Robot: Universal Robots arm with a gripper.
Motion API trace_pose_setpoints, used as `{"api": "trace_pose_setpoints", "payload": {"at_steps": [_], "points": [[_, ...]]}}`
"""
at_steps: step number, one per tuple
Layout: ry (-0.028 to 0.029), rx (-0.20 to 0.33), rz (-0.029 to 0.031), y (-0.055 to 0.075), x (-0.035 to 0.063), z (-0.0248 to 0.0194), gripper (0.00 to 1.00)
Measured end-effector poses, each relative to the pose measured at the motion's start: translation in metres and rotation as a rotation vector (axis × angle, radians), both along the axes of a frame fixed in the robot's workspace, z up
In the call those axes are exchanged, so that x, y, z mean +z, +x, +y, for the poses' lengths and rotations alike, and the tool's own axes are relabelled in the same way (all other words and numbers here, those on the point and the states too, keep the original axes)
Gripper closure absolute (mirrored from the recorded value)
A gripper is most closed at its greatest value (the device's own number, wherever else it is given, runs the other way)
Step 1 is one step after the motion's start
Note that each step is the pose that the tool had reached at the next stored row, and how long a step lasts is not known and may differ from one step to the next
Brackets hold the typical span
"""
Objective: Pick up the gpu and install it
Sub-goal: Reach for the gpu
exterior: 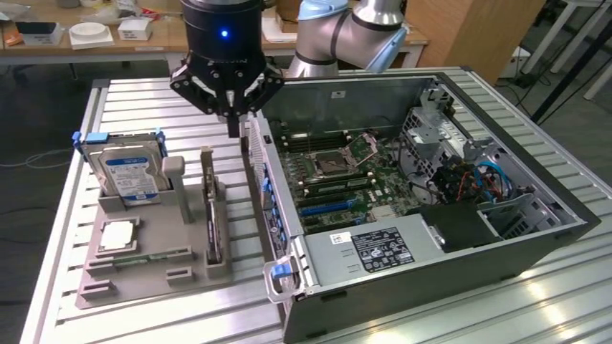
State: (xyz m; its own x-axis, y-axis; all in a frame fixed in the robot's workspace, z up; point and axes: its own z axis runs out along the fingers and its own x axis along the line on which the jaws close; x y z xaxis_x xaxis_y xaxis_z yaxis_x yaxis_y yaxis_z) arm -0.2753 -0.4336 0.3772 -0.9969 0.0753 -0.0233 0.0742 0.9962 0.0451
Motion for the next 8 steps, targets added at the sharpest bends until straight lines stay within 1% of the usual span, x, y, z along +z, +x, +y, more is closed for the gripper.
{"api": "trace_pose_setpoints", "payload": {"at_steps": [3,6,8], "points": [[0.0000,0.000,0.0000,-0.004,-0.0002,-0.0073,0.89],[0.0000,0.000,-0.0001,-0.011,-0.0004,-0.0139,0.89],[0.0000,0.000,-0.0002,-0.017,-0.0008,-0.0176,0.89]]}}
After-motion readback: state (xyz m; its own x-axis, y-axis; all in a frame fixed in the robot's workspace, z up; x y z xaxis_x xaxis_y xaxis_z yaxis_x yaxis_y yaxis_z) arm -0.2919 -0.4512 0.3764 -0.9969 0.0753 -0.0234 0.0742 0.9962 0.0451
